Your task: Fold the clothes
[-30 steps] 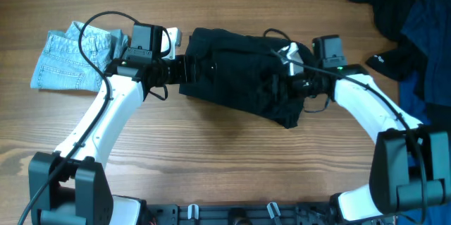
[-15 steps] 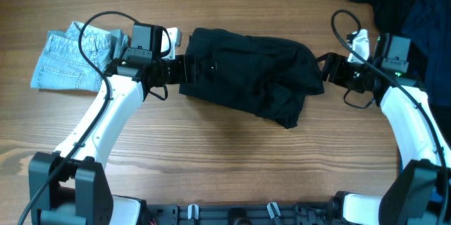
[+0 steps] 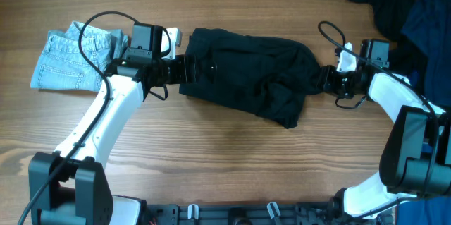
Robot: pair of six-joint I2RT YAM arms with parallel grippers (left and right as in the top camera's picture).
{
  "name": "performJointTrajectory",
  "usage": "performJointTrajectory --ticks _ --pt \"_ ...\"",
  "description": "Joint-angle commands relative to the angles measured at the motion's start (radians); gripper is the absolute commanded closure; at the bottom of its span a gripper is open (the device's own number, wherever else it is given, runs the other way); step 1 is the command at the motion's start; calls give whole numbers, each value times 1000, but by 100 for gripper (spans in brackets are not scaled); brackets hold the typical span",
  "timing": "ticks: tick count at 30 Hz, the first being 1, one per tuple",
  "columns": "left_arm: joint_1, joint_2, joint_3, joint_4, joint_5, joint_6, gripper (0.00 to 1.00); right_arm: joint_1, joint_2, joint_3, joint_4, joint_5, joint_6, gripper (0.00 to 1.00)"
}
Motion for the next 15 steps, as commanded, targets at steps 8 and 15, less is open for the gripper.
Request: performJointTrajectory --ticks 8,15 --pt "1 -24 7 5 -2 9 14 5 -171 -6 3 -291 90 96" --pt "1 -24 7 6 -2 9 15 159 -181 -6 235 -288 304 87"
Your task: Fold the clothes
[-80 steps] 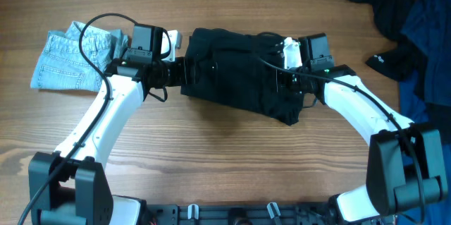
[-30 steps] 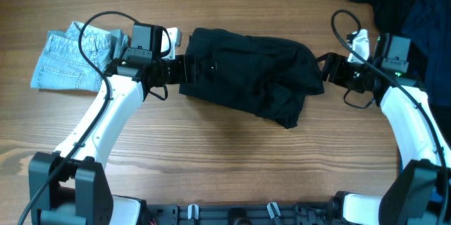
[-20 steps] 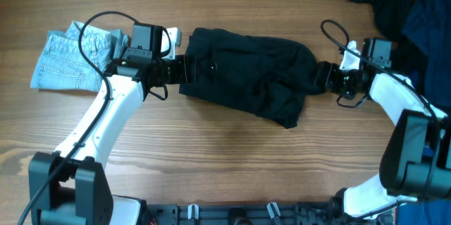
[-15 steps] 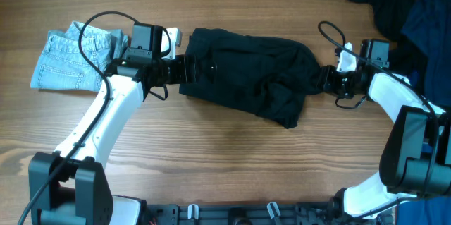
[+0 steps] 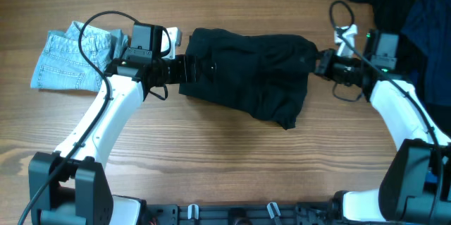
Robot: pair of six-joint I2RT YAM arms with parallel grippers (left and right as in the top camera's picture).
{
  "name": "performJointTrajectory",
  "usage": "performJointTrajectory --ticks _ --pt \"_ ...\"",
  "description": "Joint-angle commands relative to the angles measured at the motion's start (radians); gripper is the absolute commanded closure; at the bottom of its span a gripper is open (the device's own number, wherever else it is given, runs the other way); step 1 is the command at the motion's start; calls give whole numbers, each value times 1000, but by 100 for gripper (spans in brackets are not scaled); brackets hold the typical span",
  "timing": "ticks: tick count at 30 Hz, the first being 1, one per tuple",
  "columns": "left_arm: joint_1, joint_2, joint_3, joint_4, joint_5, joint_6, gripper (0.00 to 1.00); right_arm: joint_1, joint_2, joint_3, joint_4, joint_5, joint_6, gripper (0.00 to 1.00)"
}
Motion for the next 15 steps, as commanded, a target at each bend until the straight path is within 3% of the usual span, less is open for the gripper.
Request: performJointTrajectory --ticks 1,3,5,6,8,10,12,14,15 --pt "1 -24 7 3 -2 9 15 119 3 -1 105 25 127 78" --pt "1 -24 7 2 -2 8 15 192 10 -1 184 115 175 64" --pt "1 -24 7 -1 -2 8 15 232 10 -1 241 180 233 33" --pt "1 -24 7 -1 -2 8 15 235 10 -1 273 179 241 26" --pt "1 -24 7 -1 -2 9 15 222 9 -1 303 169 246 23" --pt "1 -24 7 -2 -2 9 15 189 9 -1 303 120 230 24" --pt "1 -24 7 -2 -2 9 14 119 9 -1 272 -24 130 33" --pt "1 -24 7 -1 -2 9 14 70 9 -1 196 -45 70 54" --pt "1 -24 7 -2 -2 9 14 45 9 -1 147 -48 35 72"
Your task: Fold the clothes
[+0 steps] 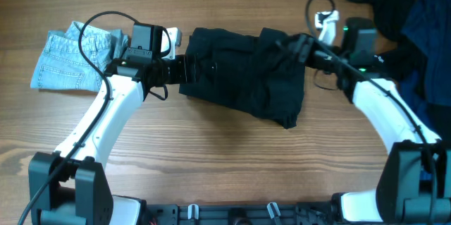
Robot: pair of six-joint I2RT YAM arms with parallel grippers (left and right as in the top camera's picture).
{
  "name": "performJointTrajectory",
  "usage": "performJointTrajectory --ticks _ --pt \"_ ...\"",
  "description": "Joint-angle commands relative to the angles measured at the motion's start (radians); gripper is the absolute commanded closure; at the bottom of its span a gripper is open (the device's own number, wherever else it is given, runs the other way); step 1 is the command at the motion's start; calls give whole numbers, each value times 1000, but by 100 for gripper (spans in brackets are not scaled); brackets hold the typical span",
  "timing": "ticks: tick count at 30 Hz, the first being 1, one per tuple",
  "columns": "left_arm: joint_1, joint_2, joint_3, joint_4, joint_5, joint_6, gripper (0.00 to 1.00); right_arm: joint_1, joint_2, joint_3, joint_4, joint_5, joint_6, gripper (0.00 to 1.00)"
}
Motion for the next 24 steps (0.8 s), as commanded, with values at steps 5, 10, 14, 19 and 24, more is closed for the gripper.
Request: performJointTrajectory --ticks 5,10,14,19,24 --pt "1 -24 7 2 -2 9 14 -92 36 -3 -259 142 -111 96" --pt "1 -24 7 6 -1 8 14 20 175 -3 -93 154 -8 96" --pt "1 -24 7 3 -1 9 15 122 314 -3 225 111 167 96" --pt "1 -24 7 5 19 10 14 84 267 -3 342 -155 47 90" --pt "1 -24 6 3 21 13 13 -31 72 -3 -76 -174 -143 86"
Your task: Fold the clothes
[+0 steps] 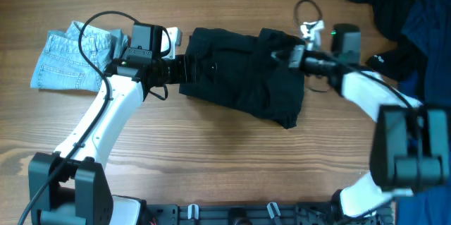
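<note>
A black garment point(236, 77) lies across the middle of the table in the overhead view. My left gripper point(184, 68) sits at its left edge, shut on the fabric there. My right gripper point(280, 56) is over the garment's right part, shut on the right end, which is turned back over the body so a fold stands at about a third from the right. The fingertips of both grippers are dark against the cloth and hard to make out.
Folded light-blue jeans point(70, 59) lie at the left, just behind my left arm. A heap of dark clothes point(384, 3) and a blue garment point(431, 20) fill the back right corner. Bare wood runs along the table's front.
My right gripper has moved a little further left and nearer the table's front over the garment, carrying the turned-back right end with it. The left arm has not moved.
My right gripper was first at the garment's spread-out right end, the left gripper holding the left edge. Then the right end was pulled toward the back of the table, then turned back over the body. Now it lies slightly further in.
</note>
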Robot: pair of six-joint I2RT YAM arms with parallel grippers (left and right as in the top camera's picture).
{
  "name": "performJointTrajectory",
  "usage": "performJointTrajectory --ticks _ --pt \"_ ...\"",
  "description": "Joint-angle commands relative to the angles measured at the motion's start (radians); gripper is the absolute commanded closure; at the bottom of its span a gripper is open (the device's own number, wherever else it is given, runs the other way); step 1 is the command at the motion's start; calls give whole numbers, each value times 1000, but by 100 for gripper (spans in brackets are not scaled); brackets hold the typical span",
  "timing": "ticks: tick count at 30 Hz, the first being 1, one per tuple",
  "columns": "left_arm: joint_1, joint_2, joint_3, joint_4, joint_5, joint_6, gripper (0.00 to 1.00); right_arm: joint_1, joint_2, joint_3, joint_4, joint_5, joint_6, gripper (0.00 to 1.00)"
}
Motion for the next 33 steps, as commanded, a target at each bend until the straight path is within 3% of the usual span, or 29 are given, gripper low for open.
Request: performJointTrajectory --ticks 1,4,6,9,13,16,20,23,25,33 --pt "1 -22 6 0 15 12 13 -34 -122 3 -247 59 -179 81" --pt "1 -18 6 1 14 0 11 13 -101 1 -570 428 -188 77" --pt "1 -6 5 -8 4 -38 6 42 -58 1 -653 457 -210 77" --pt "1 38 4 -56 -7 -108 5 77 -25 1 -700 468 -220 68" --pt "2 148 4 -68 3 -211 0 81 0 1 -715 615 -126 56" --pt "2 227 4 -41 79 -230 1 81 2 1 -714 616 -127 55" --pt "16 299 4 -89 79 -355 2 81 2 1 -715 601 -133 55" --pt "35 355 4 -78 76 -363 2 81 2 1 -715 601 -137 55" --pt "52 383 4 -28 85 -363 9 81 2 1 -715 601 -142 55" --pt "45 392 4 70 188 -311 78 81 0 2 -716 601 -155 56"
